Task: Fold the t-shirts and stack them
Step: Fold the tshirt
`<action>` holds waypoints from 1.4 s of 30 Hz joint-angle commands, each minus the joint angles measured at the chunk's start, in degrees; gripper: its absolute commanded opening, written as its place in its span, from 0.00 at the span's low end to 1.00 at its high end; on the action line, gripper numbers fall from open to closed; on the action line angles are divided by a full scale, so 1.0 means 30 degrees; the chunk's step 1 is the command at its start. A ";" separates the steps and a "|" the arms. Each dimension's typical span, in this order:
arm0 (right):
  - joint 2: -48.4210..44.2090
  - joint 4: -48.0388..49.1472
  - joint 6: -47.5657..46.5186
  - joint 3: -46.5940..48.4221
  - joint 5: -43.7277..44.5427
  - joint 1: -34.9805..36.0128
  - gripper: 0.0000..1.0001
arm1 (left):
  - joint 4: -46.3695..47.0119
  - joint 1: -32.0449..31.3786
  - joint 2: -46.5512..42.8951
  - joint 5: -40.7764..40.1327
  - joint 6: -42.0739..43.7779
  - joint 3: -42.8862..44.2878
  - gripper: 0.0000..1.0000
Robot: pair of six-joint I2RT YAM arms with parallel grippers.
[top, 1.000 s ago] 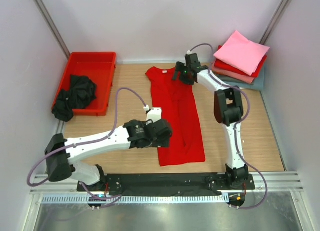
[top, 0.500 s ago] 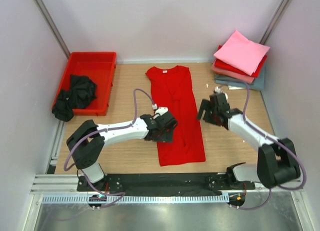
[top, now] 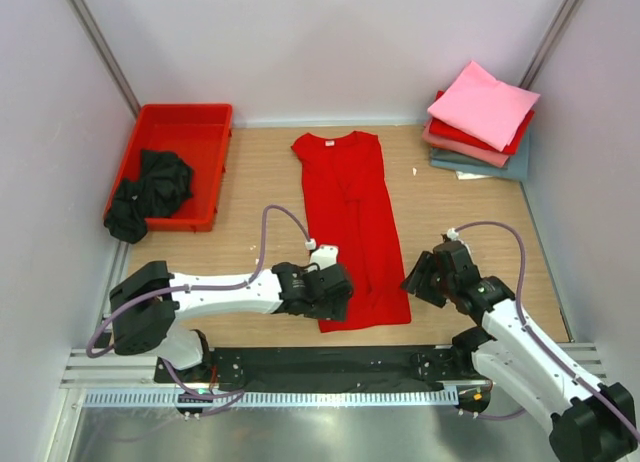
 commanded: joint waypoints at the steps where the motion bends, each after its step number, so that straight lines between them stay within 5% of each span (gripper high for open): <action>1: -0.1704 -0.1731 0.2569 -0.0882 -0.0274 0.0876 0.54 | 0.0548 -0.0106 -0.0889 -0.0735 -0.1156 -0.0761 0.84; 6: -0.2793 -0.3960 0.2952 -0.1029 0.1694 0.2078 0.61 | 0.1222 -0.0135 -0.1183 -0.0648 -0.1391 -0.1494 0.84; 11: -0.2267 -0.3726 0.3802 -0.1353 0.2189 0.3162 0.50 | 0.1691 -0.0106 -0.1125 -0.0385 -0.1596 -0.1847 0.84; 19: -0.0628 -0.3053 0.4185 -0.1528 0.3185 0.4247 0.45 | 0.2042 -0.0135 -0.1681 -0.0648 -0.1801 -0.2462 0.84; 28: -0.0127 -0.1795 0.4330 -0.1792 0.3333 0.4569 0.15 | 0.2483 -0.0135 -0.2295 -0.0705 -0.1831 -0.3605 0.84; 35: 0.1511 -0.0504 0.6671 -0.1091 0.4062 0.8050 0.02 | 0.1401 -0.0106 -0.3877 -0.1466 -0.1947 -0.4278 0.85; 42: 0.3651 -0.0240 0.9251 0.0023 0.6144 1.2505 0.02 | 0.0550 -0.0106 -0.5605 -0.1468 -0.2854 -0.5479 0.85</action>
